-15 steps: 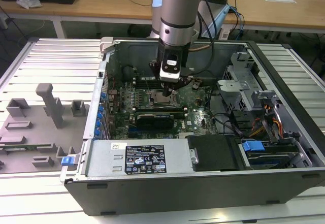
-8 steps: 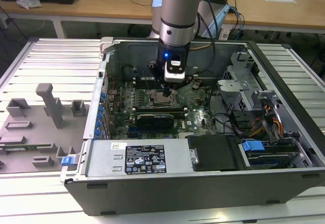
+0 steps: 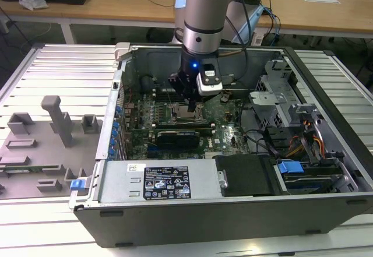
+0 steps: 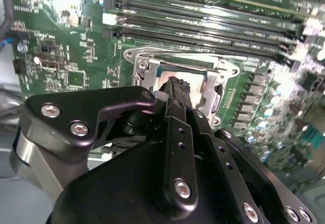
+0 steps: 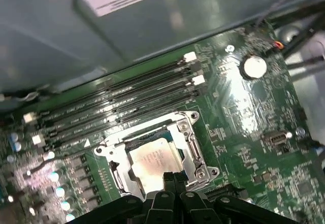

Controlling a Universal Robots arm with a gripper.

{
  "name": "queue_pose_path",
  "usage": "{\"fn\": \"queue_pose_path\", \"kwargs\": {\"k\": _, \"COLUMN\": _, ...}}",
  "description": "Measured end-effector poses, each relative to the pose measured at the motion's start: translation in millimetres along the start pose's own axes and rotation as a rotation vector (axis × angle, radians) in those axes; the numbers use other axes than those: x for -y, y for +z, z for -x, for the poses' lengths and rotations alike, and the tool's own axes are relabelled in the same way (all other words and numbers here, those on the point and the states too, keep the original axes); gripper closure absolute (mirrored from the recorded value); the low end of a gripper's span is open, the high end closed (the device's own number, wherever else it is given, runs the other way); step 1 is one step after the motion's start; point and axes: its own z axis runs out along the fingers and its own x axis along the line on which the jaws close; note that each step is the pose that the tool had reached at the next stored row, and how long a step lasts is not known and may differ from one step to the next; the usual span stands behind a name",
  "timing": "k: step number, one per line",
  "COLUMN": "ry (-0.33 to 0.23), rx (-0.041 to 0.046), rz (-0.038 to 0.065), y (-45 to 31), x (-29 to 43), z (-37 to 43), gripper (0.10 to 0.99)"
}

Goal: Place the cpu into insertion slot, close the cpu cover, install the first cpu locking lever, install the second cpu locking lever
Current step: 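Close the cpu cover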

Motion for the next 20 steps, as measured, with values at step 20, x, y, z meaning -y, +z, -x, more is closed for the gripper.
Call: {"fn": "queue_pose_path", "kwargs": {"k": 20, "ry": -0.389, "rx": 0.0087, "rz": 0.018, "y": 1.1, "x": 0.0, "z": 0.0, "gripper": 0.98}}
